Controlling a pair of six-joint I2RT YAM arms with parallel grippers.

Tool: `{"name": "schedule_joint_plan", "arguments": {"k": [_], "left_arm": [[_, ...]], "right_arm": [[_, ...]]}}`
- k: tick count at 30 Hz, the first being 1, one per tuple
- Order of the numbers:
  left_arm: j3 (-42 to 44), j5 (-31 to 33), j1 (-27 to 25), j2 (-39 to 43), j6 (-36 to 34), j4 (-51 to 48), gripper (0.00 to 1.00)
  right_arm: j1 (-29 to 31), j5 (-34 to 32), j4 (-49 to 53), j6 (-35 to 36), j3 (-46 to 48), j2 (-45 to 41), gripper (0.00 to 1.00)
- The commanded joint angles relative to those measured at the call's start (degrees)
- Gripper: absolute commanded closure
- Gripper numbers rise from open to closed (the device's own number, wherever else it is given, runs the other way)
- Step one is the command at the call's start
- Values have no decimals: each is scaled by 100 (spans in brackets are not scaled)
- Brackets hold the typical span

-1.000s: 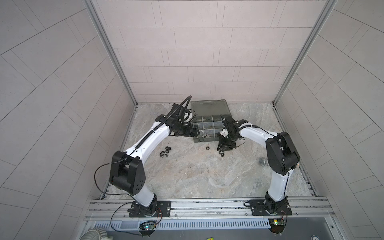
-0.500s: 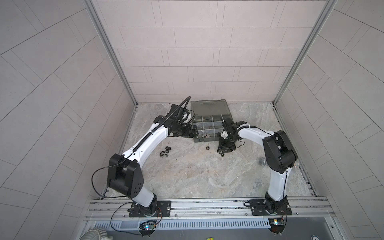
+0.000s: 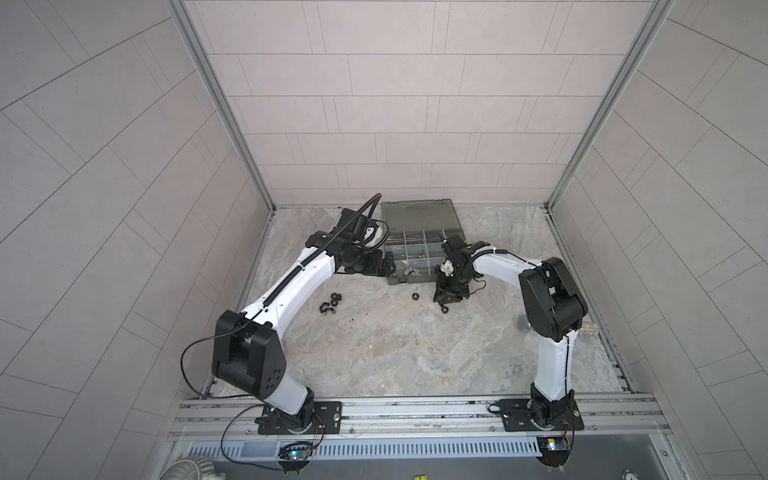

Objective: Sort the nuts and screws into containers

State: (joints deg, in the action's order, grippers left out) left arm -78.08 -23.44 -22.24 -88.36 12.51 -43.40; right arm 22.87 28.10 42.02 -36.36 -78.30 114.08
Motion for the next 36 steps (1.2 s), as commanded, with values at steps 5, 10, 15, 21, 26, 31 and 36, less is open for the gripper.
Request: {"name": "schedule_joint_plan", "arguments": {"k": [5, 10, 15, 21, 26, 31, 36], "left_arm": [[97, 146, 33, 239, -106, -89, 4], [68, 138, 61, 220, -122, -96, 4], [91, 103, 123, 213, -126, -68, 4], [33, 75, 189, 157, -120, -11, 4], [-83, 29, 202, 35, -135, 63, 4], [-334, -36, 202, -183, -201, 41, 4], [-589, -64, 202, -374, -275, -77, 4]], "right_arm": [[-28, -452, 448, 110, -291, 259, 82], [-38, -437, 546, 190, -393, 351, 95], [-46, -429, 695, 242, -455, 175, 100], [-153, -270, 1034, 312, -836, -215, 100], [-518, -113, 1215, 322, -1566, -332, 100], [-953, -137, 1344, 384, -2509, 169, 99], [-1205, -311, 1309, 419, -3166, 722, 99]]}}
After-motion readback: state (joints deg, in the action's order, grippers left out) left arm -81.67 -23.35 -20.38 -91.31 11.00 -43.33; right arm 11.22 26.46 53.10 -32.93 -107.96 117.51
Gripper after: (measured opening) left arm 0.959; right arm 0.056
